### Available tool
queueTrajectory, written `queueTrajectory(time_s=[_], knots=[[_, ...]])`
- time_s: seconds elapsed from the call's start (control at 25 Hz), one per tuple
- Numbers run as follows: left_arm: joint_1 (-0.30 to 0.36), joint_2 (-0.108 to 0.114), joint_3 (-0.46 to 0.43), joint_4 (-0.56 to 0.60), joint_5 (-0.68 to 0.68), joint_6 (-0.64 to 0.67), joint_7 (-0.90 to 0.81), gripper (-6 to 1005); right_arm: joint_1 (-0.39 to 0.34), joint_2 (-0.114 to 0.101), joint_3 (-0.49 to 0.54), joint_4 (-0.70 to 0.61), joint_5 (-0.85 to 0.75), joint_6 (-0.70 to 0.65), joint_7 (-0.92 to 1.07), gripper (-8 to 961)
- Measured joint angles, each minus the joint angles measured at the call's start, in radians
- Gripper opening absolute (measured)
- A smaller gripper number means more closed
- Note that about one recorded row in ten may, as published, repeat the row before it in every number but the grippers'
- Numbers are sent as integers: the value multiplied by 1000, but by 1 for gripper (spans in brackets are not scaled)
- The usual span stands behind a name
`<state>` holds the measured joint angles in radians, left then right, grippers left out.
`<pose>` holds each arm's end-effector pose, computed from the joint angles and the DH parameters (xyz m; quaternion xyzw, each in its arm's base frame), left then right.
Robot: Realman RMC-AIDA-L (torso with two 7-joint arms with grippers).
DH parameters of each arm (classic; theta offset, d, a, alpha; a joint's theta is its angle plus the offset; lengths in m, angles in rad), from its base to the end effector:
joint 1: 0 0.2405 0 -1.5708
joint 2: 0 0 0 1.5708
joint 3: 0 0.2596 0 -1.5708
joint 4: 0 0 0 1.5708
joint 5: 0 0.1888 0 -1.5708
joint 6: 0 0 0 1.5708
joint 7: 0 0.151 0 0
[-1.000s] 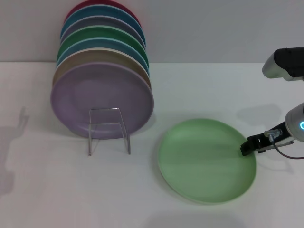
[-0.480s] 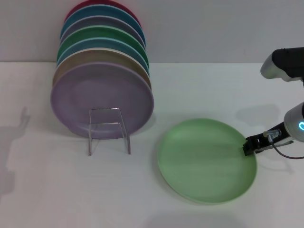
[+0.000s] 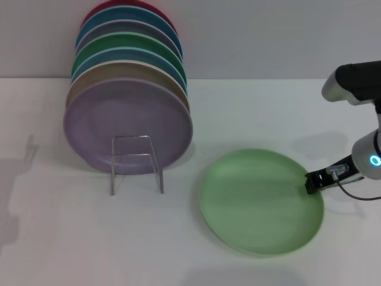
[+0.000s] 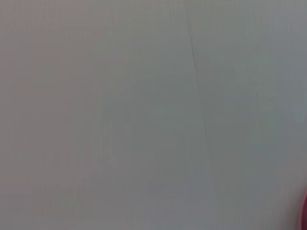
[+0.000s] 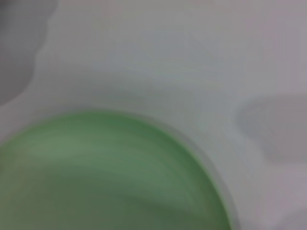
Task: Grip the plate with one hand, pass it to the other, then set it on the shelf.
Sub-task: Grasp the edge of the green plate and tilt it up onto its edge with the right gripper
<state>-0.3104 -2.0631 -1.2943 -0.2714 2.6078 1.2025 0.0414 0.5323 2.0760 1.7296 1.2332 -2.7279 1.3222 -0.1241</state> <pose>-0.3363 0.3123 0.0394 -0.6361 -0.1731 -0.2598 0.7056 0.2451 0.3486 -0.0100 -0.7824 0.5319 -0.1382 0.2931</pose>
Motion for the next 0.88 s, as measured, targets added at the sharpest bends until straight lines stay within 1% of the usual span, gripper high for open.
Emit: queueTrajectory(time_s=[0.2, 0.28, 0.44, 0.56, 0.64, 0.68, 0.72, 0.88], knots=[[2, 0, 0, 0, 0, 1, 1, 809, -3, 1, -25, 21, 0, -8, 1, 118], [2, 1, 0, 0, 0, 1, 1, 808, -3, 1, -28, 18, -1, -7, 0, 51], [2, 1, 0, 1, 0, -1, 1, 808, -4, 1, -36, 14, -1, -11, -4, 51], [1, 1, 0, 1, 0, 0, 1, 808, -20, 1, -70, 41, -1, -23, -5, 50], [0, 1, -2, 1, 0, 2, 2, 808, -45, 2, -101, 93, -2, -34, -5, 50], [0, 1, -4, 0, 0, 3, 2, 808, -76, 2, -130, 160, -2, -45, -5, 50], [0, 1, -4, 0, 0, 3, 2, 808, -76, 2, -130, 160, -2, -45, -5, 48], [-1, 2, -7, -4, 0, 4, 2, 808, -139, 2, -147, 282, -12, -54, 0, 40]])
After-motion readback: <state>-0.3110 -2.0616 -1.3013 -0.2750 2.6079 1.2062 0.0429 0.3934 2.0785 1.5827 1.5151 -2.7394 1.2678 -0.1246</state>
